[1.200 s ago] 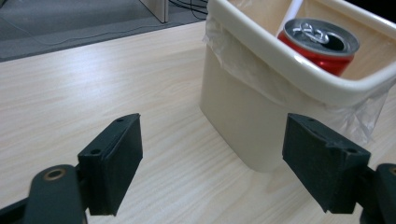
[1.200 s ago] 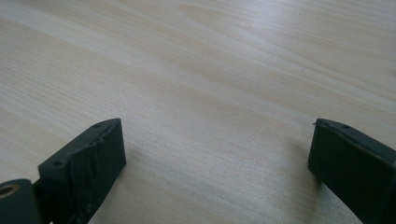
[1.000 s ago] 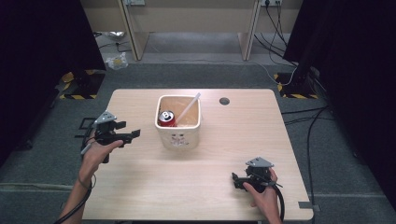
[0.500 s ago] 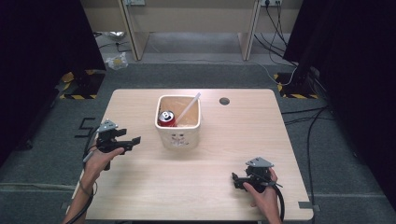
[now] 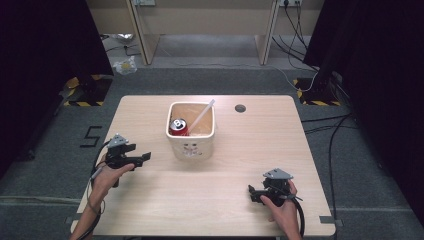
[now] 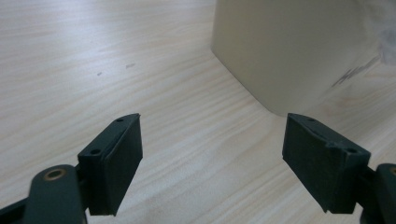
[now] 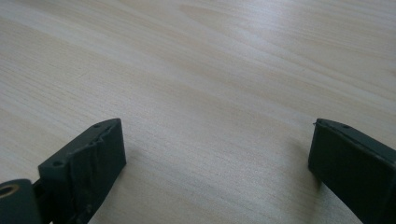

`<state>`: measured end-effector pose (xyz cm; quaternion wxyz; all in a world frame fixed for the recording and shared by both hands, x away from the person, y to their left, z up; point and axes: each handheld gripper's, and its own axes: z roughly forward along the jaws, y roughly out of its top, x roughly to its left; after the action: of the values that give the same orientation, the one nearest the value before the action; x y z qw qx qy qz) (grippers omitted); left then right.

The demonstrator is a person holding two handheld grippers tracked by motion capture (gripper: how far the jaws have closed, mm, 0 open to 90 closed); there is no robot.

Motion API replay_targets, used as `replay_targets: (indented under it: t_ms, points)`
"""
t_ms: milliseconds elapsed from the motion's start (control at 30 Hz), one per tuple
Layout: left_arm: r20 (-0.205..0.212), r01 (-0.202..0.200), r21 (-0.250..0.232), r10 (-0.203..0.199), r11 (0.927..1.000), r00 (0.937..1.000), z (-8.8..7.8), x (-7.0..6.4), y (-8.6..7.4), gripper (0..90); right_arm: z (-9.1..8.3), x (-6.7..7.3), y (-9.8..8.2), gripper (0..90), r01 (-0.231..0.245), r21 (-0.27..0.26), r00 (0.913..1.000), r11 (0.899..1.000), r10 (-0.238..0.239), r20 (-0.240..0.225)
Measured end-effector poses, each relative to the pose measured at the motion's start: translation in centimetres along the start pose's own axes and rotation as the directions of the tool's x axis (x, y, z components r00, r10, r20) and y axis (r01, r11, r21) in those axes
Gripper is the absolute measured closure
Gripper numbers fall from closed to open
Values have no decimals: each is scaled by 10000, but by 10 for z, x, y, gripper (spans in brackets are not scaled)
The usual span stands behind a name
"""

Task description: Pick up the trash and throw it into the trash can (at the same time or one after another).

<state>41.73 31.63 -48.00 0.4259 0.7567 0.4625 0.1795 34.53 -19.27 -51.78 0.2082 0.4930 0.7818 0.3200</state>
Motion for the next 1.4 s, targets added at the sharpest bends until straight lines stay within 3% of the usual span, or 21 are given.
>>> replay_targets:
  t_ms: [533, 1400]
  points:
    - [239, -191, 480, 180, 9987, 9996, 12, -13, -19, 196, 0, 0, 0, 43, -6, -1, 10000, 10000, 6, 0]
    - [311, -567, 848, 542, 9948, 9980, 8, -27, -37, 196, 0, 0, 0, 43, -5, -1, 10000, 10000, 5, 0]
